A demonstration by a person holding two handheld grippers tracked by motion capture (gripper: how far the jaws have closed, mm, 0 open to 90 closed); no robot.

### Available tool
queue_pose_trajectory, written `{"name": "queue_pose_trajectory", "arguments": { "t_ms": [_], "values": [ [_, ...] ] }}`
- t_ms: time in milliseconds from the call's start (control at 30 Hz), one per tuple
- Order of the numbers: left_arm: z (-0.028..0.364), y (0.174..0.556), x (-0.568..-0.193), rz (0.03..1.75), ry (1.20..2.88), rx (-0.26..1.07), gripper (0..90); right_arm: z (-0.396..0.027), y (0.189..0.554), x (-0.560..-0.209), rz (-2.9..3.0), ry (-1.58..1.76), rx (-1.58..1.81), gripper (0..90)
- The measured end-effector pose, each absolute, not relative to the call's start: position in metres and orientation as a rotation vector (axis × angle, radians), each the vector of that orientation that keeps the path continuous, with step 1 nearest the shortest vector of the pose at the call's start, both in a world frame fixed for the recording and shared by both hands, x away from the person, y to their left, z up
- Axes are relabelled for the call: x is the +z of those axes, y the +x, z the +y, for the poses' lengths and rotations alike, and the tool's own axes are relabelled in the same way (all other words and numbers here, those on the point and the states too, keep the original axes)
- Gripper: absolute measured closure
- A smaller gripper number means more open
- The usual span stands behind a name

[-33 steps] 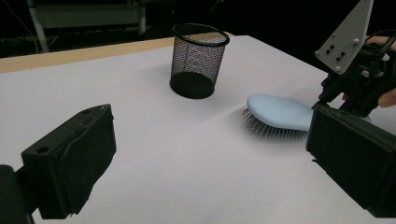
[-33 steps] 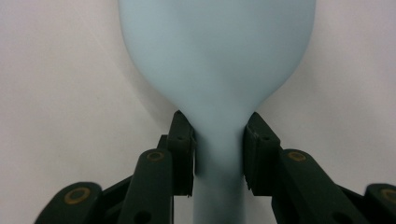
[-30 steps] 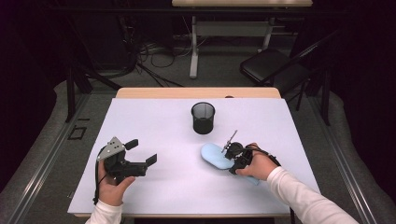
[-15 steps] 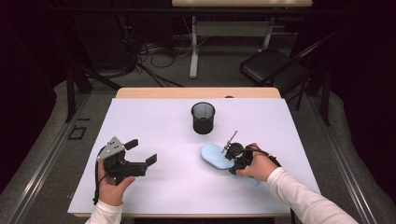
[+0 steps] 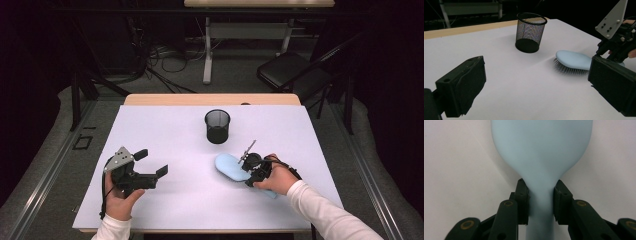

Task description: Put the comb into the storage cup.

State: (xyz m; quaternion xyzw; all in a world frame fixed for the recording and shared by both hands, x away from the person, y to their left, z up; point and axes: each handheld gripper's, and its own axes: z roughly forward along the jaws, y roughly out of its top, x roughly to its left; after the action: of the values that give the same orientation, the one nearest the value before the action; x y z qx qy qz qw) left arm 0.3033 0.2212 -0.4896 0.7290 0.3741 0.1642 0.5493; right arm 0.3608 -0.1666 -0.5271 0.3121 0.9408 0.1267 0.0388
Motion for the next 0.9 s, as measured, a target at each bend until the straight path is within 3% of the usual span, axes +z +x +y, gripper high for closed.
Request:
{"name": "queue_pose_trajectory", "arguments": {
  "t_ms": [900],
  "values": [
    [0.2213, 0.3038, -0.4900, 0.891, 1.723, 0.385, 1.7, -0.1650, 0.3571, -0.5172, 2.834, 0.929, 0.513, 69.7]
  ]
}}
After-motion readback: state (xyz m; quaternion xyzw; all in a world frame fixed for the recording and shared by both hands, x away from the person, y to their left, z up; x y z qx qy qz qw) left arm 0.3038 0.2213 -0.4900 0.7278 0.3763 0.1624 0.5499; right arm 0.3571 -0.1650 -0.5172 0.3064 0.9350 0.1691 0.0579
